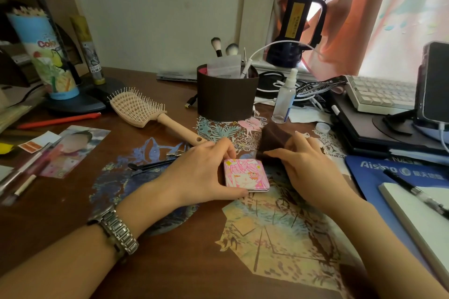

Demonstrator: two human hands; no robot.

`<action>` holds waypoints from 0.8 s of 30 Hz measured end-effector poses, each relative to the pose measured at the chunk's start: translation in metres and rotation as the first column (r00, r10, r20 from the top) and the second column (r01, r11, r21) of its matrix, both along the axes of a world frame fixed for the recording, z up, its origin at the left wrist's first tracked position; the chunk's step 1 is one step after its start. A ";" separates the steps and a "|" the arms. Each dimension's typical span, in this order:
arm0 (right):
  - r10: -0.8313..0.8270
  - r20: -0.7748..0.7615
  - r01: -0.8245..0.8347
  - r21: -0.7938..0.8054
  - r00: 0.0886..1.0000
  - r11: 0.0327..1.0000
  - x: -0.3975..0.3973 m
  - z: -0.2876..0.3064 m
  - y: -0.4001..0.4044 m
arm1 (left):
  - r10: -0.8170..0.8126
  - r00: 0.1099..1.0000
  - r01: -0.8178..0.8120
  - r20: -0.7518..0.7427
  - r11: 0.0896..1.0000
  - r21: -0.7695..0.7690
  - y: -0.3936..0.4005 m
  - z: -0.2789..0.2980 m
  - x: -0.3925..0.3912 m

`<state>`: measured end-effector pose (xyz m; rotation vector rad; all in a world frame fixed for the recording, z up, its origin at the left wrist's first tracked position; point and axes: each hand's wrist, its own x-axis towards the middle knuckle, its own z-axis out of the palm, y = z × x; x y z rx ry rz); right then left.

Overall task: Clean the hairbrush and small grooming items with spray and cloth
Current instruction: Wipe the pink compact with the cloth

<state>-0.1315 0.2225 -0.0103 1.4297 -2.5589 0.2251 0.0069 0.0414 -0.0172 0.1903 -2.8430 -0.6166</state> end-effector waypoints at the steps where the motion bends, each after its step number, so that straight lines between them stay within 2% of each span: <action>1: 0.003 -0.003 -0.003 -0.006 1.000 1.000 0.000 -0.001 0.000 | -0.006 1.000 0.006 -0.001 1.000 -0.014 0.000 0.001 0.001; 10: 0.094 -0.024 -0.095 -0.082 0.995 0.992 -0.004 -0.010 -0.002 | -0.034 0.999 0.036 0.022 0.998 -0.055 -0.003 0.004 0.009; 14: 0.117 0.002 -0.116 -0.117 0.993 0.986 -0.006 -0.013 0.000 | -0.060 0.997 0.056 -0.041 0.994 -0.090 -0.005 0.003 0.010; 17: 0.119 0.018 -0.115 -0.143 0.993 0.983 -0.007 -0.014 0.000 | -0.079 0.992 0.073 -0.101 0.996 -0.059 -0.005 0.005 0.014; 24: 0.115 0.028 -0.108 -0.174 0.993 0.979 -0.008 -0.016 0.000 | -0.096 0.984 0.091 -0.149 0.995 -0.042 -0.004 0.006 0.017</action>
